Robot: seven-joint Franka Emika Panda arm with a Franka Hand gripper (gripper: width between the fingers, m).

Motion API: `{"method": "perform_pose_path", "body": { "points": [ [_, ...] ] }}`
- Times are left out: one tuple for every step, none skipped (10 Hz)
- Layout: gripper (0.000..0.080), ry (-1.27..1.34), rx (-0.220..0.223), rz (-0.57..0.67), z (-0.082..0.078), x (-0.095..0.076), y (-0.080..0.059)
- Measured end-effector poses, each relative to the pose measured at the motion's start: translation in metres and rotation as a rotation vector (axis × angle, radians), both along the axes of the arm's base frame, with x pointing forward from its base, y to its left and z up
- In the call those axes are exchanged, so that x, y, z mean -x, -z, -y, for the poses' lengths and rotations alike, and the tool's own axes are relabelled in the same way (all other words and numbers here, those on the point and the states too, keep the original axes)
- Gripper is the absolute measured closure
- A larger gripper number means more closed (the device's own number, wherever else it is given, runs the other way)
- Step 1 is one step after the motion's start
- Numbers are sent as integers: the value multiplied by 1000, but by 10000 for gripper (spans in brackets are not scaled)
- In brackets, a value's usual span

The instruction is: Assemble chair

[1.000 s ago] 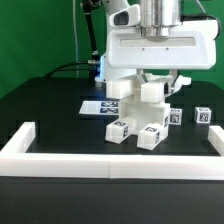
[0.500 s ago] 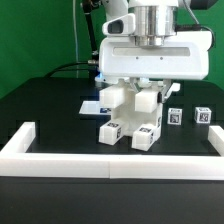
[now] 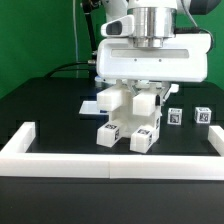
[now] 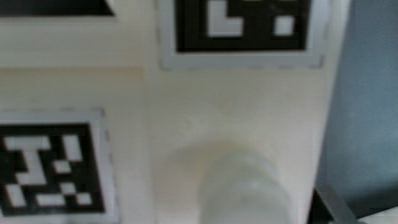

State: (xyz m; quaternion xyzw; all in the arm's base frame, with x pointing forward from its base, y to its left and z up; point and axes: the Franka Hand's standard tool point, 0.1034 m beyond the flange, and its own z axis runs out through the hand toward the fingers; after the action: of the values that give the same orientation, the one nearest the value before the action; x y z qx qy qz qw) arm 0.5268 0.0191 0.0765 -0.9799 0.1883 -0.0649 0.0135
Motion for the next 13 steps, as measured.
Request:
{"method": "perform_pose_path", "body": {
  "points": [
    [453, 0, 0, 0, 0, 0, 0],
    [317, 0, 0, 0, 0, 0, 0],
    [317, 0, 0, 0, 0, 0, 0],
    [184, 0, 0, 0, 0, 0, 0],
    [160, 0, 0, 0, 0, 0, 0],
    [153, 0, 0, 0, 0, 0, 0],
    [153, 0, 0, 0, 0, 0, 0],
    [153, 6, -6, -10, -2, 1, -2],
    [151, 12, -36, -29, -11, 3, -20],
    [151, 27, -58, -25, -16, 6, -35],
    [151, 57, -79, -29, -24, 10, -46],
    [150, 76, -100, -32, -34, 13, -59],
    [150, 93, -112, -24, -39, 14, -67]
  ]
}}
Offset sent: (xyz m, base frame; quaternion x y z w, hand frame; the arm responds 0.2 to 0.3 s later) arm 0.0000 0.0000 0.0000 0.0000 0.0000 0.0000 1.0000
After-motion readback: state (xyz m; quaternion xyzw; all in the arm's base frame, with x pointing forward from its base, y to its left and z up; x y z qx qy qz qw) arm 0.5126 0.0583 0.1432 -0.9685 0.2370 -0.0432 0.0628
